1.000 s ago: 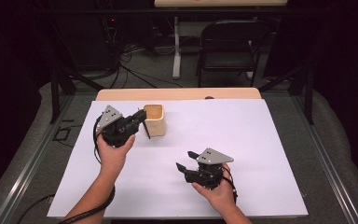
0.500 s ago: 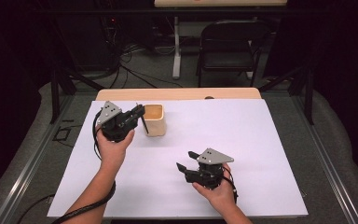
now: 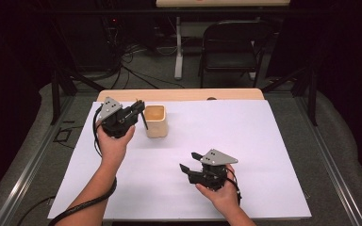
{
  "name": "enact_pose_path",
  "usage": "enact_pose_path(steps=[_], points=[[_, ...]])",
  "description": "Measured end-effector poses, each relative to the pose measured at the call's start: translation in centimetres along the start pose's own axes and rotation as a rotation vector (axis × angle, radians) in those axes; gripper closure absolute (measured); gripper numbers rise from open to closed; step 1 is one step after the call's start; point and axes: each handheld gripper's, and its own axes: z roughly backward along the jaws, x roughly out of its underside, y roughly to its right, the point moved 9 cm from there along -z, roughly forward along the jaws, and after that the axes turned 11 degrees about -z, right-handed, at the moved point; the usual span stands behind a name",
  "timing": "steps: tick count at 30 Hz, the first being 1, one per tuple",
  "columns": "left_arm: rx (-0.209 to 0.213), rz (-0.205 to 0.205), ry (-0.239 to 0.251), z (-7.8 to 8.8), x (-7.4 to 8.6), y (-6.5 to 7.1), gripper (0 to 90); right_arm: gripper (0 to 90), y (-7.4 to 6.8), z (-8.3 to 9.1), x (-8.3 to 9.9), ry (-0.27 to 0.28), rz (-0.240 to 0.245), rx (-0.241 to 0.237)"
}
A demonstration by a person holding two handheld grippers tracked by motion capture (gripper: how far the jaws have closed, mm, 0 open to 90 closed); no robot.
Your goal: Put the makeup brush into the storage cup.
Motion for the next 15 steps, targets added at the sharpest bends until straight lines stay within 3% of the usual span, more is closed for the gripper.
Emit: enact_pose_path(steps=[7, 15], points=[[-0.008, -0.002, 0.0, -0.14, -0.07, -0.33, 83.3, 39.3, 0.15, 0.04, -0.04, 0.006, -0.001, 0.001], [-0.014, -0.005, 0.004, -0.3, -0.22, -0.63, 83.3, 32.5, 0.36, -0.07, -0.18, 0.024, 0.013, 0.013]])
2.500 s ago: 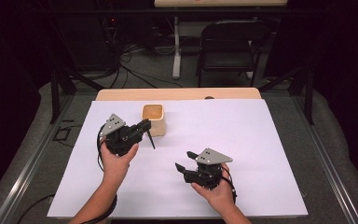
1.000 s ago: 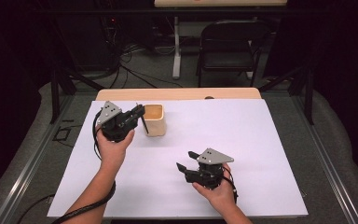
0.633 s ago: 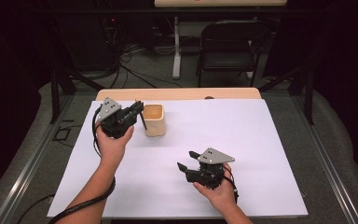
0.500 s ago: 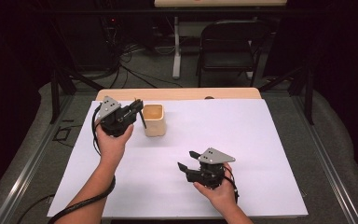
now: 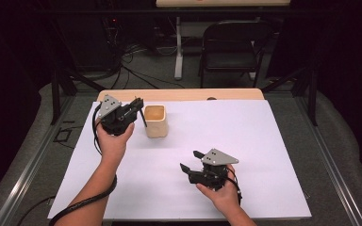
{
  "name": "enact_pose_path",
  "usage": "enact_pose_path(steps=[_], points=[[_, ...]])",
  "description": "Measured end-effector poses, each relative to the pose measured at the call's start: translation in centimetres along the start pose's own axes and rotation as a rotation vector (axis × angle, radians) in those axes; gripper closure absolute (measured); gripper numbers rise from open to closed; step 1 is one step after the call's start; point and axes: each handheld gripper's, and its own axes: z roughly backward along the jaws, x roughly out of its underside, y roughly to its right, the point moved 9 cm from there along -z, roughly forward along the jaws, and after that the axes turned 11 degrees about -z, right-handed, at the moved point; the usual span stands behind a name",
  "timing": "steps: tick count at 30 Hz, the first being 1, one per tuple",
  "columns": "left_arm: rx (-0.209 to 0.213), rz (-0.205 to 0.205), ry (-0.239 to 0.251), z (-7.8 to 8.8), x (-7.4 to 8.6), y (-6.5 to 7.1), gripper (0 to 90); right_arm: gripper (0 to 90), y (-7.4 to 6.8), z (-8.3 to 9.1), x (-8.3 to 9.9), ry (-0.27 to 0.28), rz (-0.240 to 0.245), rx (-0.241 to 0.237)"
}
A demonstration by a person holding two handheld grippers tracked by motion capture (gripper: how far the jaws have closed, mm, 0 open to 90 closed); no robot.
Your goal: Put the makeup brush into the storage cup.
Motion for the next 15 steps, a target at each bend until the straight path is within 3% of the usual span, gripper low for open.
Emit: enact_pose_path(steps=[6, 15], points=[[-0.013, -0.013, 0.012, -0.05, -0.41, -0.3, 83.2, 28.9, 0.13, -0.01, -0.04, 0.007, 0.012, 0.009], [-0.029, 0.001, 0.017, -0.48, -0.34, -0.94, 83.2, 28.6, 0.45, 0.07, -0.01, 0.007, 0.003, 0.006]])
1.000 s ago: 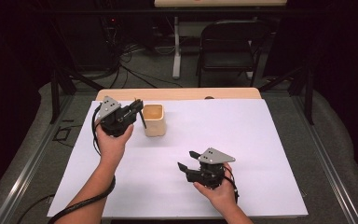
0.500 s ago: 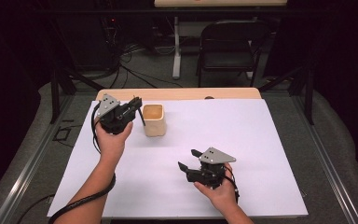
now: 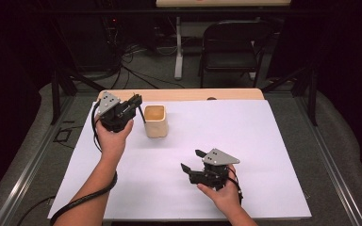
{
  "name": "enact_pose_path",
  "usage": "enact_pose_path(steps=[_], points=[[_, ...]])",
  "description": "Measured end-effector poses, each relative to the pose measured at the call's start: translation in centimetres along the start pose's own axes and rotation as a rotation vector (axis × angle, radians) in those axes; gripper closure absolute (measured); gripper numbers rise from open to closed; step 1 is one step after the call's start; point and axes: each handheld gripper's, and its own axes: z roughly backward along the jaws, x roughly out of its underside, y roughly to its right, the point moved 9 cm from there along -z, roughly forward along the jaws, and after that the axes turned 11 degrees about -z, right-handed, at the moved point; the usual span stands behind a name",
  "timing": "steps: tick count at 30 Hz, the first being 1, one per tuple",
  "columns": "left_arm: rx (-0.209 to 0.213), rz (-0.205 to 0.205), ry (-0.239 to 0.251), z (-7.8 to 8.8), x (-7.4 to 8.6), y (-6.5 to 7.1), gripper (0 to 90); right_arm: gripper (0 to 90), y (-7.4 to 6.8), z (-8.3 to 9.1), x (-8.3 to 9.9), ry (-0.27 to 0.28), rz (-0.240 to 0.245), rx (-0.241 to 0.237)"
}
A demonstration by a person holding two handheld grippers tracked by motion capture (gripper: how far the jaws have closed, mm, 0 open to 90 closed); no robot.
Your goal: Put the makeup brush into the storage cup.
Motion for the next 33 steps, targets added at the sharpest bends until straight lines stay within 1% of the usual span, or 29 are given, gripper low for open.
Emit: enact_pose_path(steps=[5, 14, 22, 25, 33], points=[[-0.007, -0.006, 0.002, -0.4, -0.1, -0.2, 83.2, 28.6, 0.1, 0.0, 0.0, -0.001, -0.001, 0.002], [-0.013, -0.019, -0.009, -1.1, -0.5, -0.4, 83.2, 28.6, 0.0, 0.0, 0.1, -0.005, -0.003, 0.002], [-0.027, -0.022, -0.017, -2.0, -0.6, -0.5, 83.2, 28.6, 0.1, 0.2, 0.0, 0.0, -0.002, 0.002], [-0.026, -0.021, -0.021, -2.2, -0.6, -0.5, 83.2, 28.6, 0.1, 0.2, 0.0, 0.003, -0.007, 0.002], [-0.031, -0.019, -0.033, -2.7, -0.3, -0.6, 83.2, 28.6, 0.2, 0.3, -0.1, 0.007, -0.004, 0.004]])
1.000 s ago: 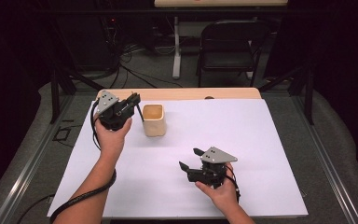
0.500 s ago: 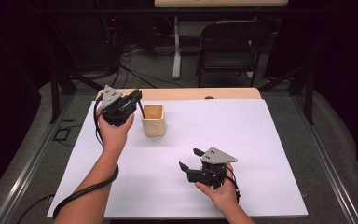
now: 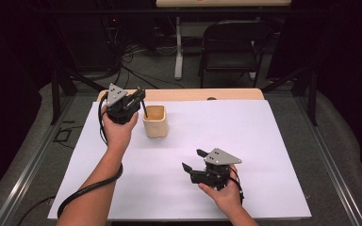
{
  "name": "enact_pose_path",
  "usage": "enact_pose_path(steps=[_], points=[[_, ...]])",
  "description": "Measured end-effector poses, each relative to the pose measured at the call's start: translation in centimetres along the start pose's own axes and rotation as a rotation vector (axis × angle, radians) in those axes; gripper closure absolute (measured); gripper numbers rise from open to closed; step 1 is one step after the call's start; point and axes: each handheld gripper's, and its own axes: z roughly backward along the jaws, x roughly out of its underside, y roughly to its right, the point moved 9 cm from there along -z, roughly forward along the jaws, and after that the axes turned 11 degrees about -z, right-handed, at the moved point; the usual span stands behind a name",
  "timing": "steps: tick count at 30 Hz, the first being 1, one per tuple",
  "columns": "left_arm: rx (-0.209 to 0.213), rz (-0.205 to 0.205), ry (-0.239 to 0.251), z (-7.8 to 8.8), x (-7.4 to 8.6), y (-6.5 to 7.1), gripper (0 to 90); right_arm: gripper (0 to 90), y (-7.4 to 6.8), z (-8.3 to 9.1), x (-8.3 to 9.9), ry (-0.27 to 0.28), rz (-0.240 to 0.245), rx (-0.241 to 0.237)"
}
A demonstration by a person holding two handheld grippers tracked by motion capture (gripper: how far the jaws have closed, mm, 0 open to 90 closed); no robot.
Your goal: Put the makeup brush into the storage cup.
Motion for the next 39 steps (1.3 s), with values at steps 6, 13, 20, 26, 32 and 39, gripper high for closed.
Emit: enact_pose_path(steps=[6, 13, 20, 26, 32, 39], points=[[0.002, 0.001, -0.006, -0.4, 0.2, 0.0, 83.2, 28.6, 0.1, 0.0, 0.0, 0.002, -0.002, 0.001], [-0.002, 0.002, -0.011, -0.9, 0.5, 0.0, 83.2, 28.0, 0.1, 0.1, 0.0, 0.002, 0.001, 0.007], [-0.006, 0.002, -0.016, -1.3, 0.8, -0.1, 83.3, 28.0, 0.2, 0.2, -0.2, 0.01, -0.002, 0.006], [-0.005, -0.002, -0.019, -1.5, 0.9, -0.1, 83.3, 28.0, 0.2, 0.2, -0.2, 0.009, 0.0, 0.007], [-0.008, -0.001, -0.02, -1.8, 1.0, -0.1, 83.2, 28.0, 0.3, 0.3, -0.2, 0.011, -0.002, 0.008], [-0.008, -0.008, -0.036, -2.2, 1.5, 0.1, 83.3, 28.0, 0.3, 0.3, -0.3, 0.012, -0.007, 0.009]])
